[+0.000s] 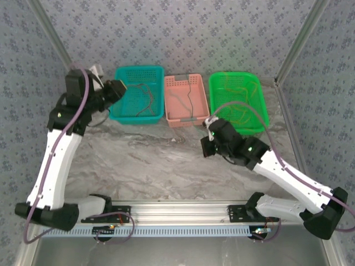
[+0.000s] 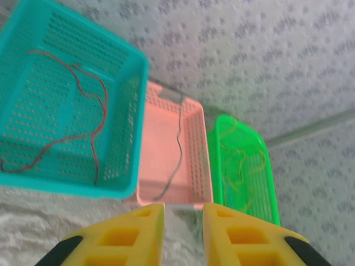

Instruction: Untangle the cables

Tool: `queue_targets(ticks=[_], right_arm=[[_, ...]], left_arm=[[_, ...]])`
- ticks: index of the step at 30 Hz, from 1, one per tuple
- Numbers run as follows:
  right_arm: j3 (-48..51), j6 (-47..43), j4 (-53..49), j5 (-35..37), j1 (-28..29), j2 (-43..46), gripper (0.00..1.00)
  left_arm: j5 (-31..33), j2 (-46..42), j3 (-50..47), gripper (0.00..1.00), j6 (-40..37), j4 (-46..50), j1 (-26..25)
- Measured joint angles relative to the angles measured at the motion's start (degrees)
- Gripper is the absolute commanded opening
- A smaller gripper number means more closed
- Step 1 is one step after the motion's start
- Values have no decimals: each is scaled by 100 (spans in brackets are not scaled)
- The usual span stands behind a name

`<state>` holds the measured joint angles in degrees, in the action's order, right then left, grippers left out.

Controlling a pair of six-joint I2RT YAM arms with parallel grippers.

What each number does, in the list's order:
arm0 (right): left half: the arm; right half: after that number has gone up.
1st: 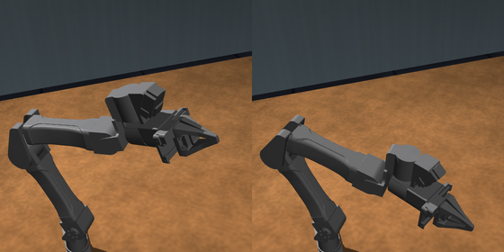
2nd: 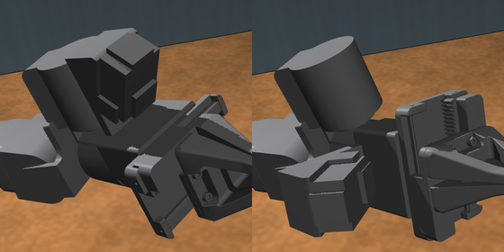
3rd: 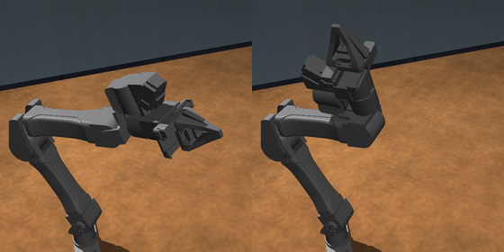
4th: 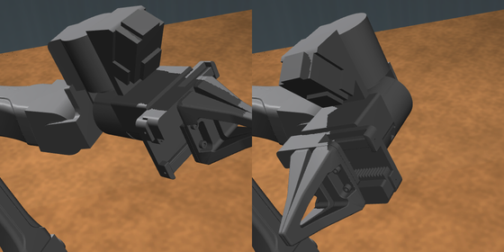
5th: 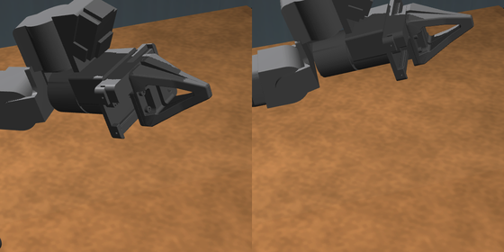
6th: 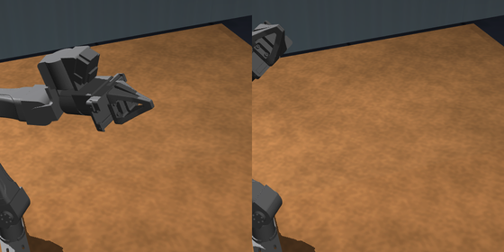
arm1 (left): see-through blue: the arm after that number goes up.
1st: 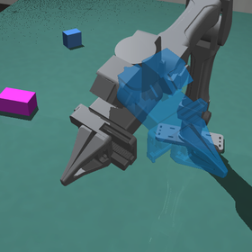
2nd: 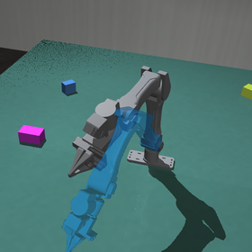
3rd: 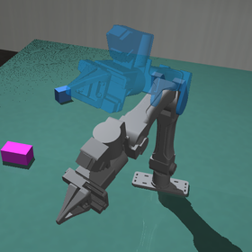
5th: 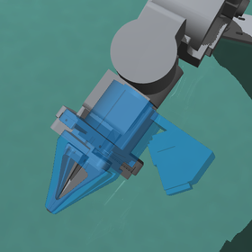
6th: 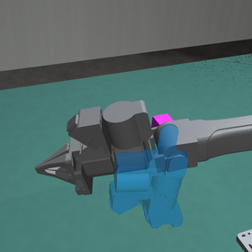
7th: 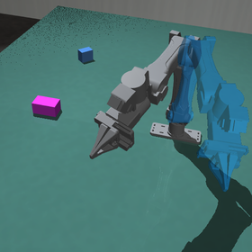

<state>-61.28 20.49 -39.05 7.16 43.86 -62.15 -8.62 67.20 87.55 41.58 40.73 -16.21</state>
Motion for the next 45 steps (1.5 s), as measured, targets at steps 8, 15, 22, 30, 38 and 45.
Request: queue_targets(ticks=[8,15,22,30,38,45], right_arm=[[-1517,-605,-9,-748,-1458,-2006,0],[-2736,-1156,-22,-1040,-1790,-3877,0],[-3338,-1502,-20,-1091,-1790,-4839,0],[-3810,-1696,4,-1078,-1790,-5344,0],[-3858,-1838,11,-789,-1790,-5648,28],[-3814,-1845,72,-575,-1790,-5499,36]], left_arm=[[962,-636,-1694,27,205,-245,-1585],[2201,-717,-2031,26,299,-295,-2640],[3713,-1016,-2319,27,59,-481,-3641],[4155,-1307,-2577,31,-767,-831,-3974],[4146,-1309,-2577,32,-962,-940,-3974],[4083,-1309,-2577,37,-966,-920,-3974]])
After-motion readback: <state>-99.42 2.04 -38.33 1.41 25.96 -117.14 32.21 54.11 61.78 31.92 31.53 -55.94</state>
